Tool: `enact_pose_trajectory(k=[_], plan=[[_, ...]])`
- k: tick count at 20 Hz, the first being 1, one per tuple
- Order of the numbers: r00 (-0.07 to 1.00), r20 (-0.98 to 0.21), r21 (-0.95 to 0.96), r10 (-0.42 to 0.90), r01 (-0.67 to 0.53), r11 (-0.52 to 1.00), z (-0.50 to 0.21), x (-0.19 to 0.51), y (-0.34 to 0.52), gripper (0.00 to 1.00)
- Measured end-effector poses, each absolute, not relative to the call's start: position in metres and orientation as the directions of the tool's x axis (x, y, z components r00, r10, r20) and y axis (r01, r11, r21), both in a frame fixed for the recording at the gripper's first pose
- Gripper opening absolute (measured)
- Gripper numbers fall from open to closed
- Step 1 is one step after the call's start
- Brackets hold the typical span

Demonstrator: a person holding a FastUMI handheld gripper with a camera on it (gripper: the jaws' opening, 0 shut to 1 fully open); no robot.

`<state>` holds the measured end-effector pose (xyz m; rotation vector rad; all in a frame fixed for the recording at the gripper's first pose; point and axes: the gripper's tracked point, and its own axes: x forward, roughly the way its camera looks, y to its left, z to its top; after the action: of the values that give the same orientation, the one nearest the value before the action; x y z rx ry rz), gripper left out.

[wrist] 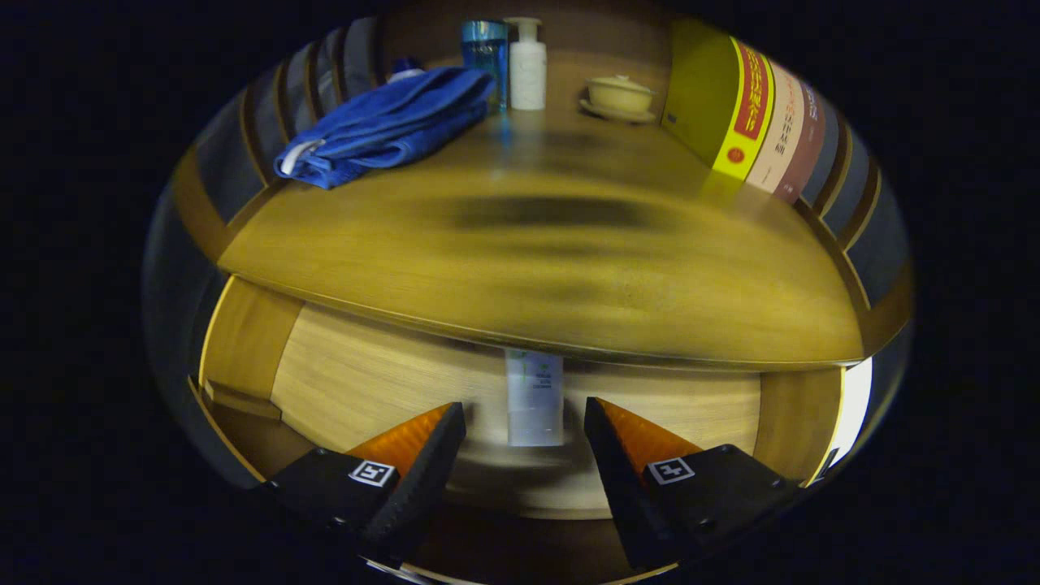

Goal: Pull open the drawer, take out the items inside it, and place them on the countertop above the cabinet.

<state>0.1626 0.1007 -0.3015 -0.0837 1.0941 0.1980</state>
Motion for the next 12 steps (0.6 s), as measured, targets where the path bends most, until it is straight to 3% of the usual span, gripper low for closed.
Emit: enact_pose_trajectory(k=[1, 10, 12], plan=[[0.432, -0.895, 0.032, 0.112, -0.190, 0.981, -0.309, 0.166, 0.097, 0.97], [0.389, -0.914, 0.061, 0.113, -0.145, 0.988, -0.320, 0.167, 0.102, 0.52], [0.400, -0.907, 0.084, 0.130, -0.131, 0.988, -0.312, 0.161, 0.104, 0.48]])
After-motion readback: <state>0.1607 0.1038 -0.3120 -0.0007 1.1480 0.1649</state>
